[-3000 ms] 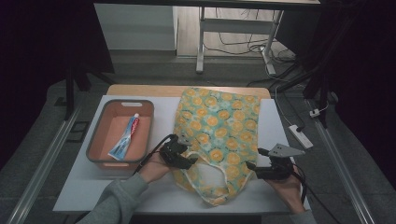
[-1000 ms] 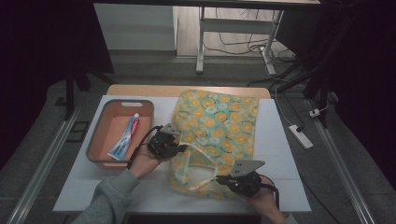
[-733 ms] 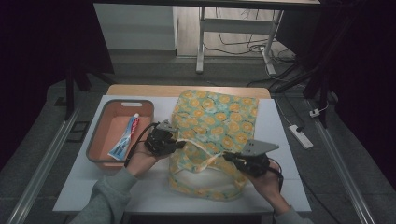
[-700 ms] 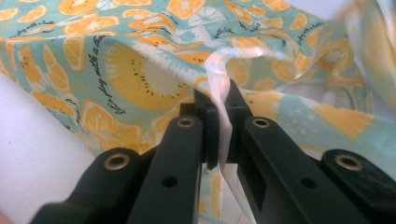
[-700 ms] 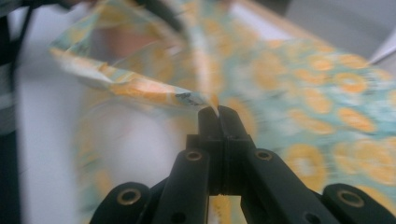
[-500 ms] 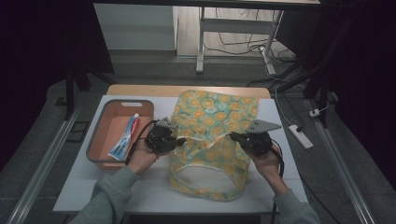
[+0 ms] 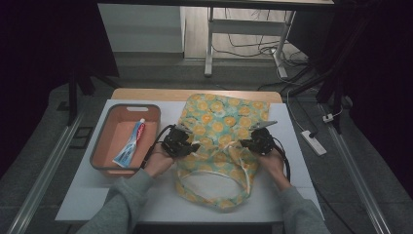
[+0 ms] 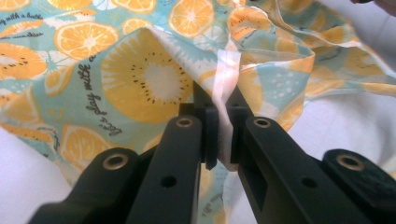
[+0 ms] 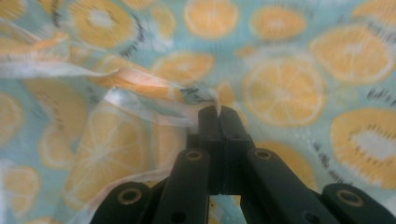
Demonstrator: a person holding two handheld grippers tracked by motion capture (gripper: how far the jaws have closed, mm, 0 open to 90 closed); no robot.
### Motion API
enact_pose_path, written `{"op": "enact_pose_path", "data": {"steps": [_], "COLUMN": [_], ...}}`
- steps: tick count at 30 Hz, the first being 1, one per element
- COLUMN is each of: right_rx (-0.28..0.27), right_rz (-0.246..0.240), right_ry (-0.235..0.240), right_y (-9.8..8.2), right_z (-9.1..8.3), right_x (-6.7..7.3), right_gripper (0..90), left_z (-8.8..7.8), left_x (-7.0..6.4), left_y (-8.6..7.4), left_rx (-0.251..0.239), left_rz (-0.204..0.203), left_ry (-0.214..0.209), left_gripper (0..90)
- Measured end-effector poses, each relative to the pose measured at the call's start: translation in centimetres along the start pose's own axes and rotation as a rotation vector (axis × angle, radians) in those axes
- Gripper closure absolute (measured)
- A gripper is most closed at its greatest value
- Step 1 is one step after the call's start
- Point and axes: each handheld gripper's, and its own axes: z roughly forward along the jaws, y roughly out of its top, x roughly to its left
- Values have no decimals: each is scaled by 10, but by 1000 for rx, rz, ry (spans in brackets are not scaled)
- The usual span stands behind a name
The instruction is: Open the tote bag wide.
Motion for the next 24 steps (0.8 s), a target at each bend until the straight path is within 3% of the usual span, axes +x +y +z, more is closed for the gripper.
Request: {"op": "enact_pose_path", "data": {"steps": [5, 9, 14, 15, 17, 18, 19, 20, 23, 24], "right_rx": [15, 23, 40, 41, 25, 6, 6, -31, -102, -102], "right_rz": [-2, 33, 42, 55, 79, 78, 78, 52, 17, 17], "right_ry": [-54, -89, -113, -115, -60, -25, -25, 32, 100, 100], "right_y": [-4, -8, -10, -10, -9, -7, -7, -5, -4, -4], "right_z": [-1, -3, -3, -6, -13, -20, -20, -37, -65, -65], "right_x": [-5, -12, -15, -15, -11, -7, -7, 6, 28, 28], "right_gripper": [895, 895, 881, 707, 544, 508, 508, 440, 405, 405], "left_z": [14, 23, 32, 33, 33, 33, 33, 33, 34, 35], "left_x": [5, 10, 12, 12, 13, 14, 14, 15, 18, 18], "left_y": [4, 9, 10, 10, 10, 9, 9, 9, 10, 10], "left_rx": [11, 7, 25, 29, 29, 26, 26, 24, 17, 16], "left_rz": [-13, -27, -32, -30, -34, -36, -36, -39, -49, -52], "left_ry": [47, 71, 77, 78, 80, 82, 82, 86, 91, 93], "left_gripper": [874, 874, 873, 874, 872, 871, 870, 870, 868, 868]}}
